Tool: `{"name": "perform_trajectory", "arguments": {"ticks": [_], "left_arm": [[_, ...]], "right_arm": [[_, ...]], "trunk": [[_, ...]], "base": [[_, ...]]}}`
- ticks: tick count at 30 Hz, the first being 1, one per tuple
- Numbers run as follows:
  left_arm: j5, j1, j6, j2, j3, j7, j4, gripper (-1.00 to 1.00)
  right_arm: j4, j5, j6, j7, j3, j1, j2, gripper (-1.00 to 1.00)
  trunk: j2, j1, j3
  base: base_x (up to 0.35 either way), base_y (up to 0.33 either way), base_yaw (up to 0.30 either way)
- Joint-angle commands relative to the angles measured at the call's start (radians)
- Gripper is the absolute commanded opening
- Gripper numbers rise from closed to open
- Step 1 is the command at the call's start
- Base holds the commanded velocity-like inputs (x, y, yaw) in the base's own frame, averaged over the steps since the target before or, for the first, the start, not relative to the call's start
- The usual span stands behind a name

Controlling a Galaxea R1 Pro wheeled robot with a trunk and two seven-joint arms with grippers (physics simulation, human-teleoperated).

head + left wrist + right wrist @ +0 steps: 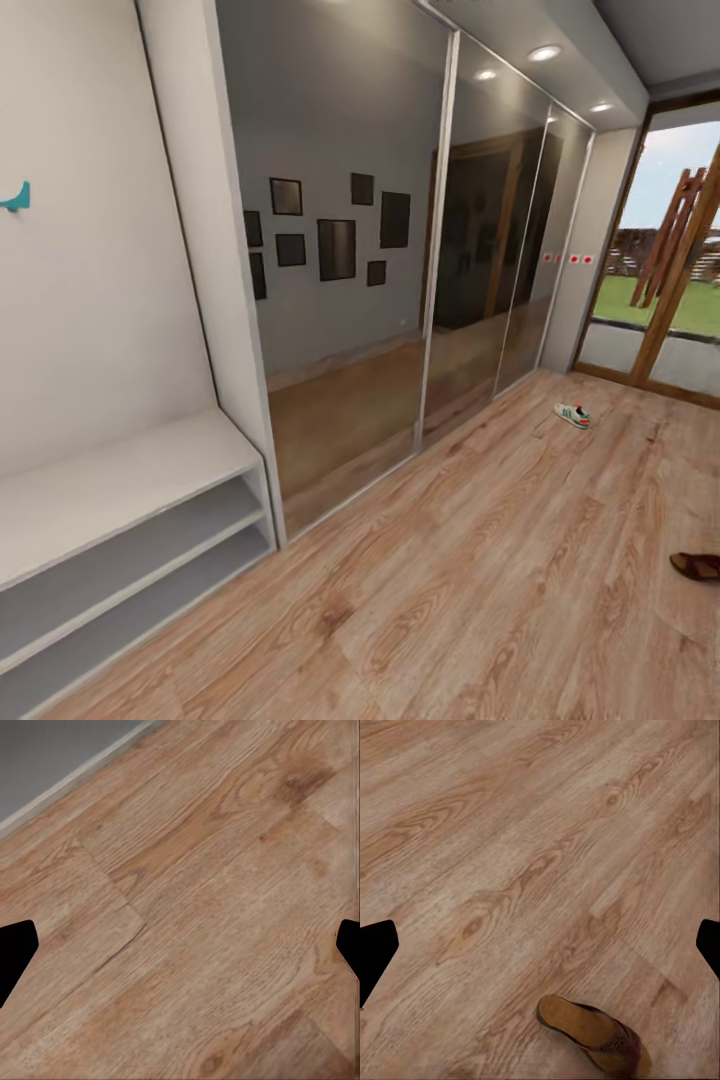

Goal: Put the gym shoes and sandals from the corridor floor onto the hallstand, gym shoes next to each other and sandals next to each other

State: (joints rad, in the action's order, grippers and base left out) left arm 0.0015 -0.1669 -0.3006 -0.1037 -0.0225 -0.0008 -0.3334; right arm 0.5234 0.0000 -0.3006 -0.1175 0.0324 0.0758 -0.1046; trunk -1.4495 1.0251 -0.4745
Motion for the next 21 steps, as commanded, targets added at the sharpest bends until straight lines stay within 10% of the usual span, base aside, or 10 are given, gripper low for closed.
{"name": "perform_trajectory", "arguments": {"ticks": [1,21], "left_arm": [[0.000,0.000,-0.003,0.000,-0.002,0.000,0.000,1.00],[0.002,0.000,-0.003,0.002,-0.001,-0.001,-0.001,1.00]], "right_arm": [[-0.001,0.000,-0.003,-0.002,0.000,0.001,0.000,1.00],[-0.002,-0.003,-0.002,-0.002,0.003,0.001,0.000,1.00]], "trunk": [[-0.001,0.000,-0.001],[-0.001,0.000,-0.001]], "base": [[0.002,0.000,-0.279],[0.019,0.015,-0.281]]}}
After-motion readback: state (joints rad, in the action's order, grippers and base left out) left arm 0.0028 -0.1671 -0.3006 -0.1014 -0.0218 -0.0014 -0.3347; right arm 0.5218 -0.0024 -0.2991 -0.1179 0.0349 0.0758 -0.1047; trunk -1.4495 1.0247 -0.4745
